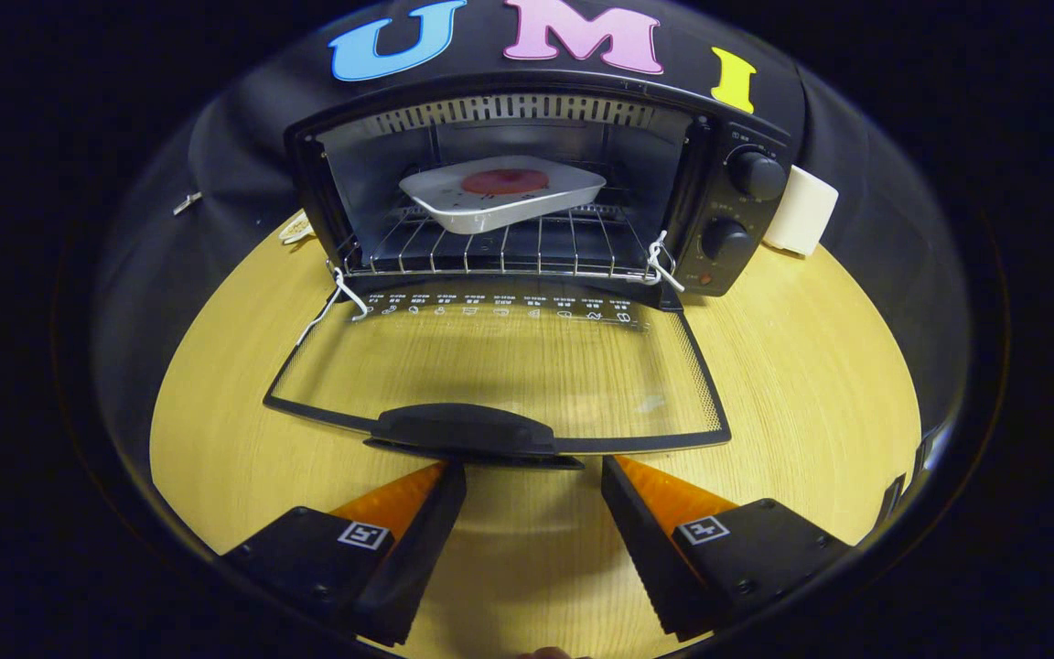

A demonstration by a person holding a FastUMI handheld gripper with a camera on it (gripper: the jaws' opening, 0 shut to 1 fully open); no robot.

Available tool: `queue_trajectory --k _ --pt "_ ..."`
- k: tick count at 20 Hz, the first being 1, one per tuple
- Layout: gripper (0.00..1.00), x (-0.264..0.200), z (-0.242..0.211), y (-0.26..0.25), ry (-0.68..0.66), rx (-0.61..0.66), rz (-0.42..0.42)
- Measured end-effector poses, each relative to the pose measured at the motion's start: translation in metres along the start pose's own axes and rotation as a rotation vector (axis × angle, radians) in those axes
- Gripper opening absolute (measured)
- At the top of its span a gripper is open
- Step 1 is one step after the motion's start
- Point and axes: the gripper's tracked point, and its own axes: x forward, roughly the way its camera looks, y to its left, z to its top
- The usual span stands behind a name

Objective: Open the toaster oven, put the food inside, and close the toaster oven door.

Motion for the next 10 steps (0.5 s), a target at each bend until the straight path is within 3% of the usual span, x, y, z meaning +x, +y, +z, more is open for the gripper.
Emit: queue_trajectory --k 5,10 --pt "0.98 -0.007 0.009 0.001 0.006 -0.071 0.014" --pt "0.98 -0.040 0.041 0.012 -0.111 -0.164 0.054"
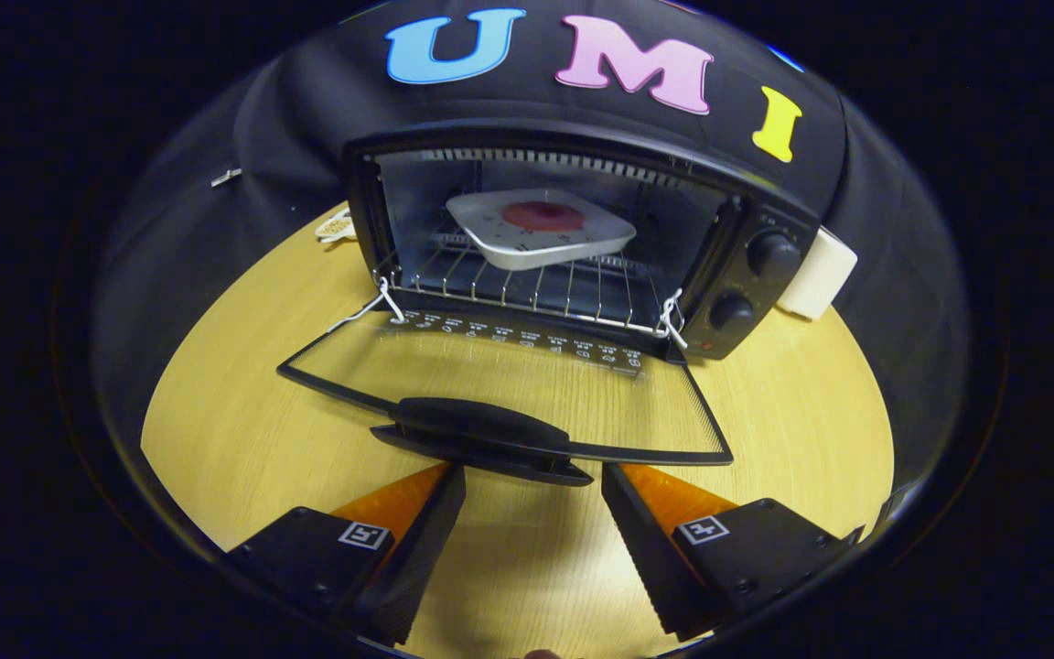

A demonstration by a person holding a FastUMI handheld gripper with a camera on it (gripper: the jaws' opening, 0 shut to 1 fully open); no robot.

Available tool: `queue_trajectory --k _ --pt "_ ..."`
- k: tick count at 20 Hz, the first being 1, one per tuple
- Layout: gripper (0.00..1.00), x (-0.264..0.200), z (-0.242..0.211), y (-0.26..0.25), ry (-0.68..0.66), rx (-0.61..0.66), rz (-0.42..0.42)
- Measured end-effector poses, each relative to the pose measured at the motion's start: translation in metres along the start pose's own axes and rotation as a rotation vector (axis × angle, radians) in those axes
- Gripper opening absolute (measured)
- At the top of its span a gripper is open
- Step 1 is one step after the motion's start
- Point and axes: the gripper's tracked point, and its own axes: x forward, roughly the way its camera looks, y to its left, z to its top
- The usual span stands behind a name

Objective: Open the toaster oven, put the food inside, and close the toaster oven door.

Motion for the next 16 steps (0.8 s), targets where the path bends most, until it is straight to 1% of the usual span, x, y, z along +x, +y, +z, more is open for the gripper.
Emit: queue_trajectory --k 4,8,10,12,16 --pt "0.98 -0.008 0.036 -0.004 -0.051 0.056 0.023" --pt "0.98 -0.015 0.095 -0.016 -0.164 0.045 0.019" --pt "0.99 -0.018 0.123 -0.026 -0.202 0.075 0.018" --pt "0.99 -0.035 0.149 -0.031 -0.270 0.111 0.026" --pt "0.99 -0.072 0.188 -0.062 -0.399 0.103 0.025"
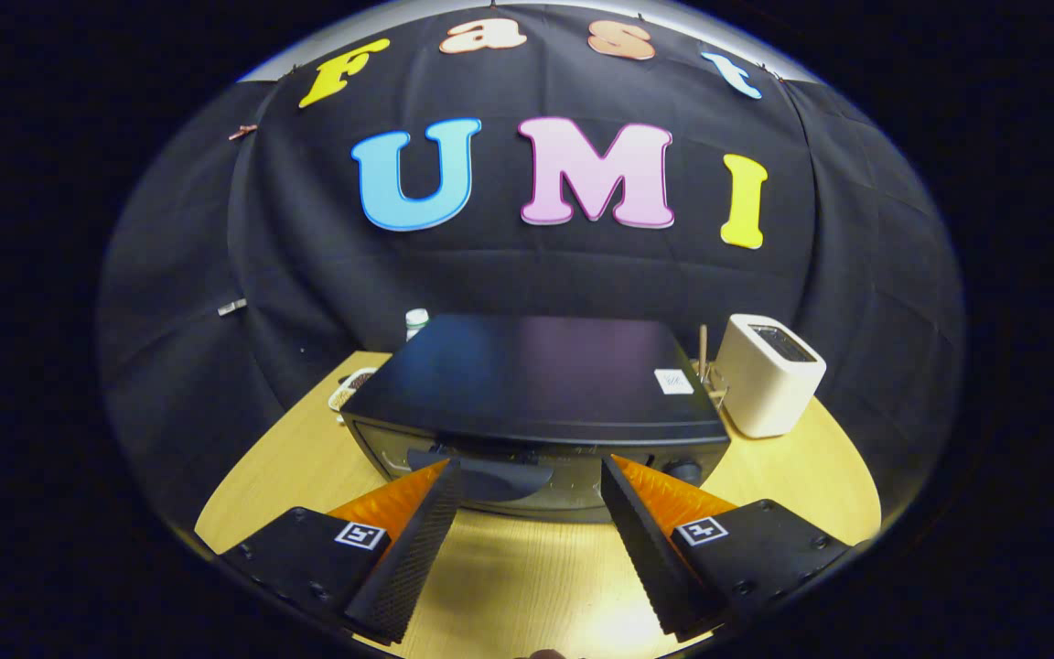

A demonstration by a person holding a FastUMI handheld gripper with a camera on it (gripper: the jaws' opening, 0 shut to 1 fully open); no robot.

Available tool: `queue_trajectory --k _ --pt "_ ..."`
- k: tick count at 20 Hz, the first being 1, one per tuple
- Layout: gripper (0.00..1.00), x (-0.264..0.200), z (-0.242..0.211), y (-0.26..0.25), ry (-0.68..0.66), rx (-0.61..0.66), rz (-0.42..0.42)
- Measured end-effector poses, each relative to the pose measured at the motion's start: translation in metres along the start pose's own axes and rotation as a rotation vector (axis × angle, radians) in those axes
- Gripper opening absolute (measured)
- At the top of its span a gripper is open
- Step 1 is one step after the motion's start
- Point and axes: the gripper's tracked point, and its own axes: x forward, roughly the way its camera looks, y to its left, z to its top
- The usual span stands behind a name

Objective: Open the toaster oven, put the food inside, and close the toaster oven door.

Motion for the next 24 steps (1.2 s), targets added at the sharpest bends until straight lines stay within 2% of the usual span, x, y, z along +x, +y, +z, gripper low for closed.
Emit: queue_trajectory --k 3,5,9,16,20,24 --pt "0.99 -0.027 0.039 -0.035 -0.120 -0.025 -0.034" --pt "0.99 -0.047 0.055 -0.067 -0.176 -0.030 -0.089" --pt "0.98 -0.090 0.067 -0.122 -0.239 -0.011 -0.173" --pt "0.98 -0.162 0.073 -0.204 -0.318 0.115 -0.310" --pt "0.98 -0.172 0.071 -0.224 -0.324 0.084 -0.346" --pt "0.98 -0.174 0.078 -0.221 -0.339 0.076 -0.325"
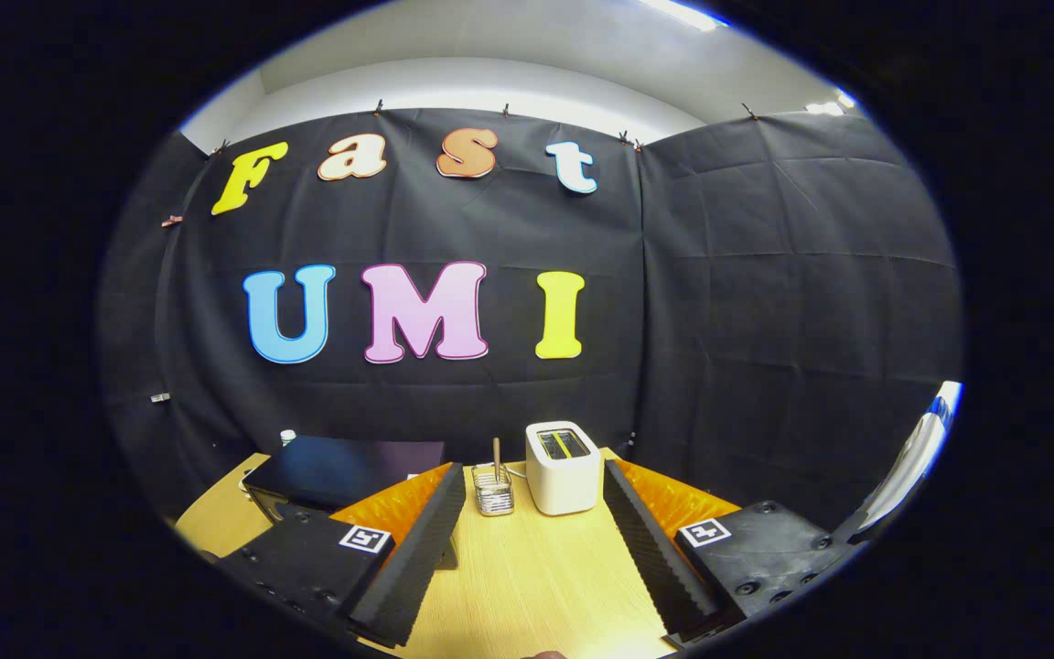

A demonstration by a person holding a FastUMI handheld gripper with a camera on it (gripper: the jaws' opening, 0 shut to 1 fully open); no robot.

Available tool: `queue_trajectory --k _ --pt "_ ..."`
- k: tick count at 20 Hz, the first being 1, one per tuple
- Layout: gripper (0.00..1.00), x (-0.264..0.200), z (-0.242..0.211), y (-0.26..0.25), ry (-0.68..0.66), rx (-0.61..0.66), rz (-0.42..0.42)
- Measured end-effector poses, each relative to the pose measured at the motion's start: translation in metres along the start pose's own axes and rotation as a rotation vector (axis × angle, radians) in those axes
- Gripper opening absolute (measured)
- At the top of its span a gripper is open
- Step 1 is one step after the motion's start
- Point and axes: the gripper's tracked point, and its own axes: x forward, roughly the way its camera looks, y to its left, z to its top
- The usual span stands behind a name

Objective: Open the toaster oven, put the food inside, and close the toaster oven door.

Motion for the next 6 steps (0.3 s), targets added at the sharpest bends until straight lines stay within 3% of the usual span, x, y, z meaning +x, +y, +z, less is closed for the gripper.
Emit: queue_trajectory --k 6 --pt "0.98 0.003 -0.001 0.014 0.004 -0.016 0.060"
